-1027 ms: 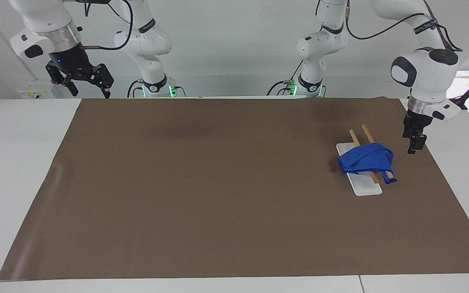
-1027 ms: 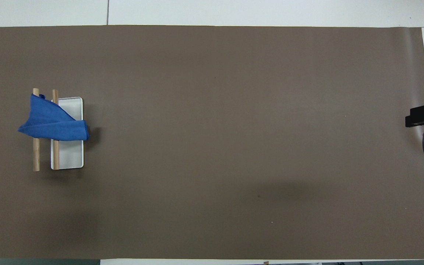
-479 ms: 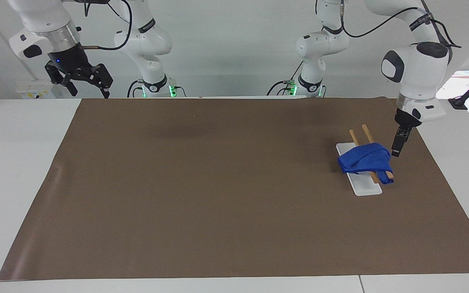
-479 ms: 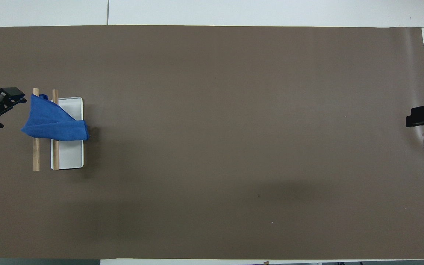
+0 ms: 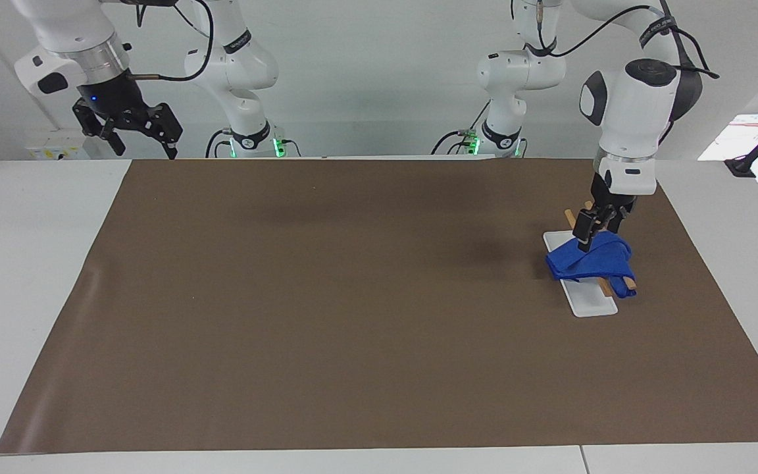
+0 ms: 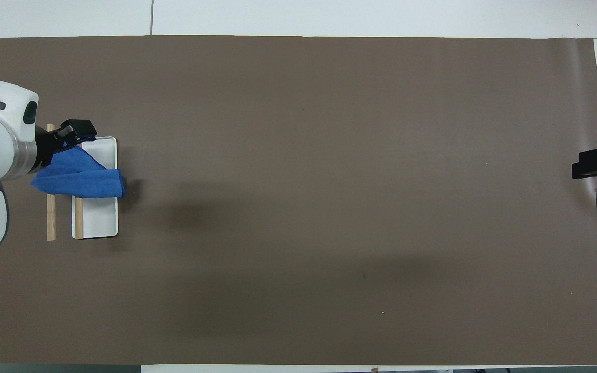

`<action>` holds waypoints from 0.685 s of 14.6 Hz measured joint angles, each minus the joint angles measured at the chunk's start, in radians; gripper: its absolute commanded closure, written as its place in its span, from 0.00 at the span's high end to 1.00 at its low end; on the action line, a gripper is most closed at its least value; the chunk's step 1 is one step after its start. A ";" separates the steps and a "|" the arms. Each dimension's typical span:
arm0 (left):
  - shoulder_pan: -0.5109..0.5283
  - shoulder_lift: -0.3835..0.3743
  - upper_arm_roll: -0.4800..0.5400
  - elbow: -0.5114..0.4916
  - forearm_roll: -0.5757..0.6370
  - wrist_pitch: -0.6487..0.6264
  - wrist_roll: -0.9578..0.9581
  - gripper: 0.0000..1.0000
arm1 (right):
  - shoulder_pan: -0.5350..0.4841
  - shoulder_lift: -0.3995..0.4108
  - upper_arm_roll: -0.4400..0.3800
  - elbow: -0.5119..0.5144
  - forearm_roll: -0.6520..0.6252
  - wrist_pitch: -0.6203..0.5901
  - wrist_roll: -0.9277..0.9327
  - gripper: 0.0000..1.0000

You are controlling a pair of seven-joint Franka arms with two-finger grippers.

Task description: Right arm passes towel to left arm to hang

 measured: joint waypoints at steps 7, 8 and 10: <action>-0.001 0.071 0.007 0.277 -0.055 -0.369 0.333 1.00 | 0.000 0.000 0.000 0.000 0.000 0.000 0.000 1.00; 0.000 0.082 0.008 0.311 -0.055 -0.420 0.384 1.00 | 0.000 0.000 0.000 0.000 0.000 0.000 0.000 1.00; 0.001 0.096 0.012 0.357 -0.055 -0.499 0.461 1.00 | 0.000 0.000 0.000 0.000 0.000 0.000 0.000 1.00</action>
